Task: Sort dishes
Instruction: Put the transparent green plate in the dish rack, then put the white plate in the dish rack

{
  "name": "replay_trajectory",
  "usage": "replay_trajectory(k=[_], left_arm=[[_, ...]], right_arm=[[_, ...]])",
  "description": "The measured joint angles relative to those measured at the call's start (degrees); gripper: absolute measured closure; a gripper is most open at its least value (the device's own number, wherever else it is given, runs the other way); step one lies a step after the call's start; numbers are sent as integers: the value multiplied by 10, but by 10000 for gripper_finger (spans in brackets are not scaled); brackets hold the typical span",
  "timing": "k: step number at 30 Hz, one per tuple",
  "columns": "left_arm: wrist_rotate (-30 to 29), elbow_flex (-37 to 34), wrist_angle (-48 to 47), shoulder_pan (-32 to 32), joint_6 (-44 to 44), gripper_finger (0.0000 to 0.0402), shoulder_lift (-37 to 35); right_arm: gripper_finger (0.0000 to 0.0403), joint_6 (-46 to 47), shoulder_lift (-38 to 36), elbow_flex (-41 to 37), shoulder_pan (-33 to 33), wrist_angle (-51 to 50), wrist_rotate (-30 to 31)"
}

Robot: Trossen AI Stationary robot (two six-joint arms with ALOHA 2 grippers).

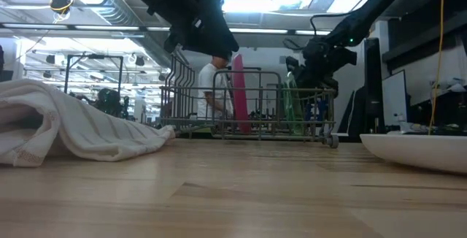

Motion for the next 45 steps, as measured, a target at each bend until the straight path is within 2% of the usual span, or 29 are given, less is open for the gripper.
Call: replay_trajectory(k=[7,15,20,24,31,34,38,45], left_arm=[[0,0,0,2,1,247,0],[0,0,0,5,1,247,0],[0,0,0,5,1,247,0],[0,0,0,5,1,247,0],[0,0,0,5,1,247,0],[0,0,0,5,1,247,0],[0,0,0,5,1,247,0],[0,0,0,5,1,247,0]], right_arm=[[362,27,0,0,20,-1,105],[301,28,-1,3,57,8,188],[278,29,-1,26,75,-27,280],[278,26,0,59,83,-90,349],[287,25,0,128,82,-229,357],[287,30,0,159,82,-284,385],[287,77,0,206,82,-373,422],[288,207,0,293,82,-522,424]])
